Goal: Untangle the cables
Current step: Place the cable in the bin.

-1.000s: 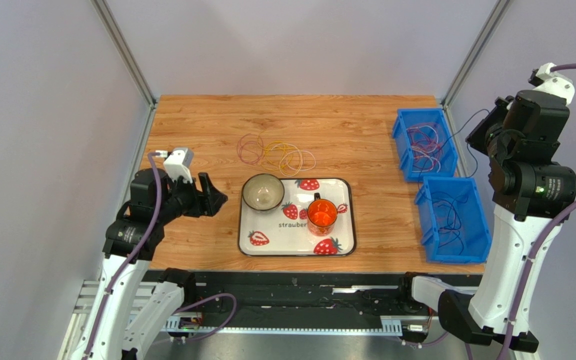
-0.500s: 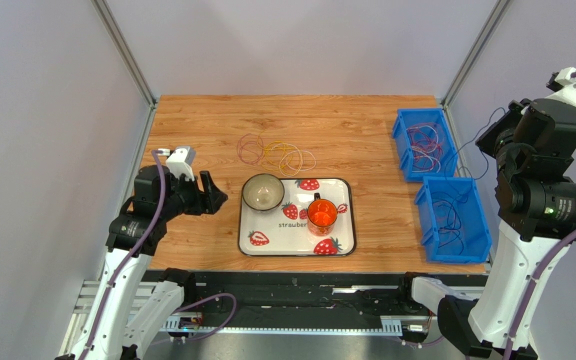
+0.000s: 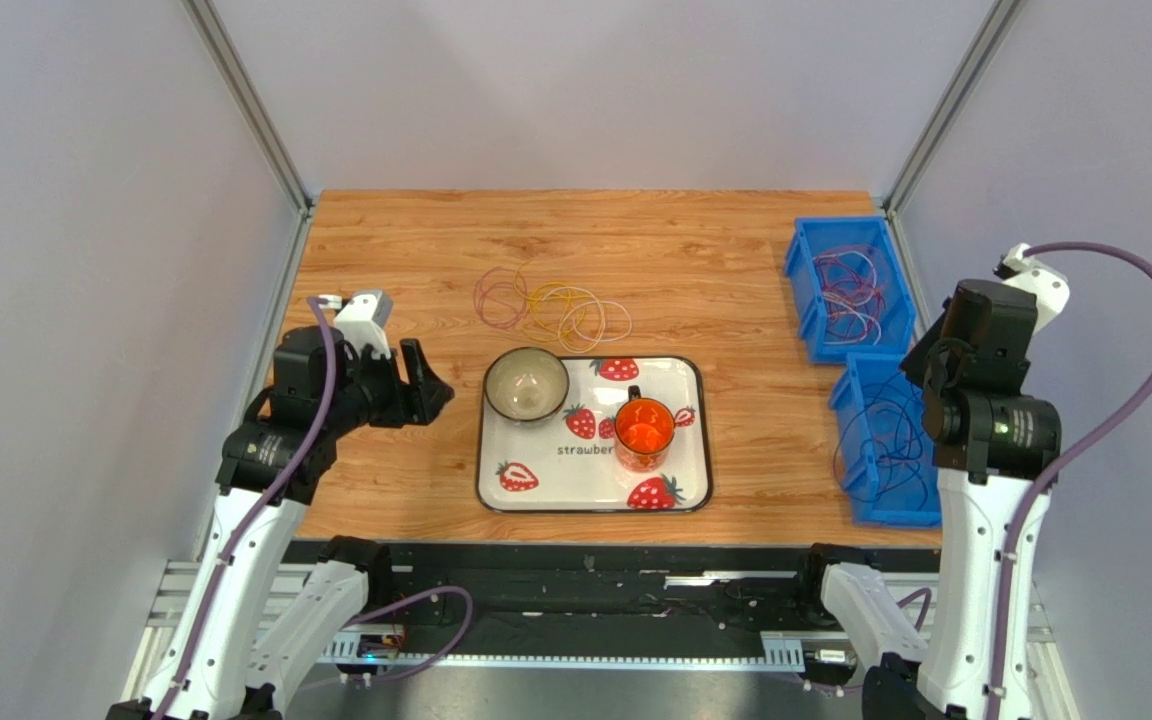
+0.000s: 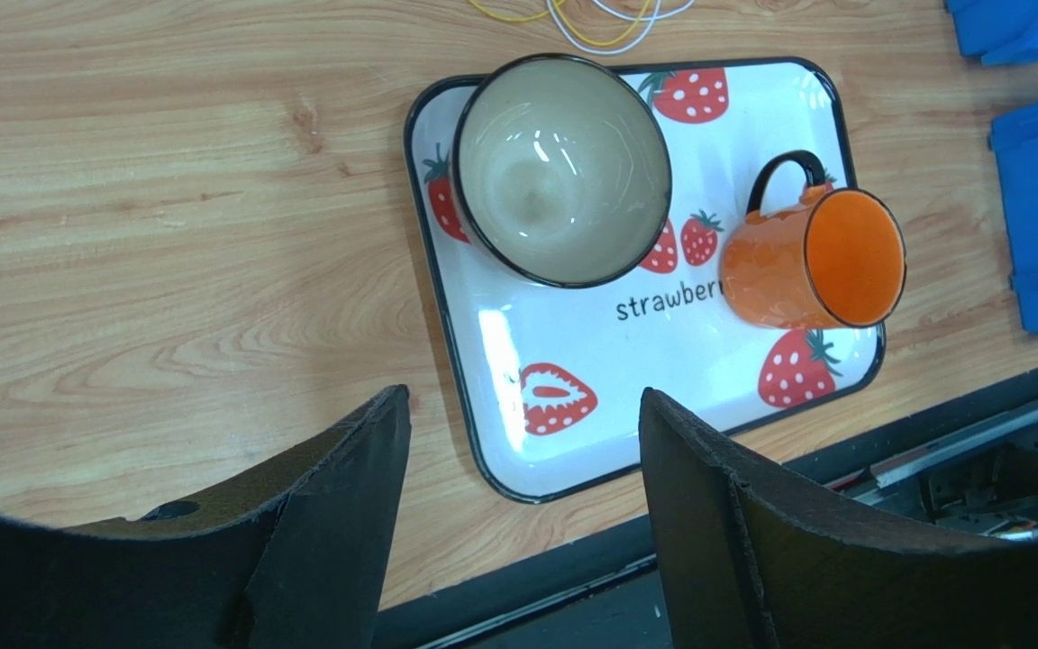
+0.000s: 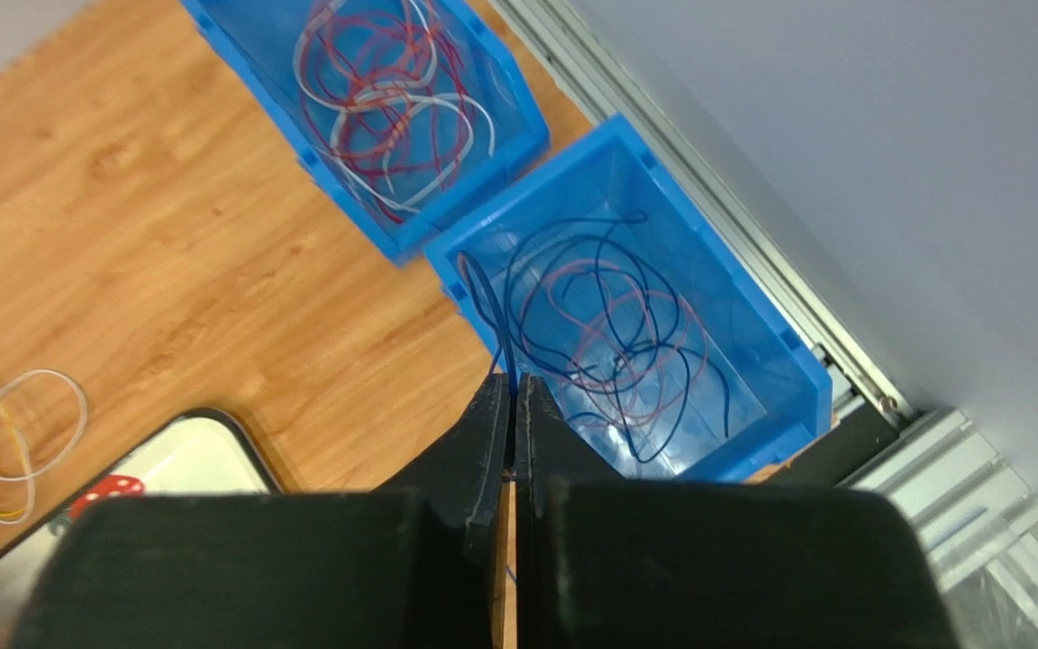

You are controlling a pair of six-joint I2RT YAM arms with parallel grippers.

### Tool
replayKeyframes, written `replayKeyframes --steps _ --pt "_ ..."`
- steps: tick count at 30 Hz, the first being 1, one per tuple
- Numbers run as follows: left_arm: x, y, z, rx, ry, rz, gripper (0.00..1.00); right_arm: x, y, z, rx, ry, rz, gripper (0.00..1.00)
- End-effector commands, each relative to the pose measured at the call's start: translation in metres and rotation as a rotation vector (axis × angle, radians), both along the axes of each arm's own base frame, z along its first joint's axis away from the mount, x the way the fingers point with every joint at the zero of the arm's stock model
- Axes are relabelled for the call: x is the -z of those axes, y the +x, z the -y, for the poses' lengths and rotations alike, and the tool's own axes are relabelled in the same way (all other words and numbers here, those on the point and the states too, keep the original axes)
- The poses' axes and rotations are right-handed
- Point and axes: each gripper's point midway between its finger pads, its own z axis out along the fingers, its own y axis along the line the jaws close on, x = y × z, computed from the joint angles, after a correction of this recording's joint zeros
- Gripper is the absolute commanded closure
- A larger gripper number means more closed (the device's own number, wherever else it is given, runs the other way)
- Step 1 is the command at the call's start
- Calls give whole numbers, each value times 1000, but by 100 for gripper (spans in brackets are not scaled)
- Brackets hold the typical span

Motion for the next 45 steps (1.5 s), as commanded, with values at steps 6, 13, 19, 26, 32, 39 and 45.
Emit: replayKeyframes --steps 6,13,19,26,32,39,45 --pt "-2 4 -1 -10 5 19 29 -45 12 10 38 -6 184 100" --pt "0 4 -2 -13 9 12 29 -76 6 18 67 -54 220 100" --pt "1 5 -1 -10 8 7 29 -40 9 37 147 -38 146 100" --pt "2 6 -1 -9 9 2 29 10 24 53 187 60 88 100" --pt "7 8 1 -3 11 -25 30 47 43 57 210 206 55 100" --pt "6 7 -1 -12 13 -18 30 113 65 42 174 365 0 100" --pt "8 7 -1 -12 15 -27 30 160 68 46 189 381 -73 100"
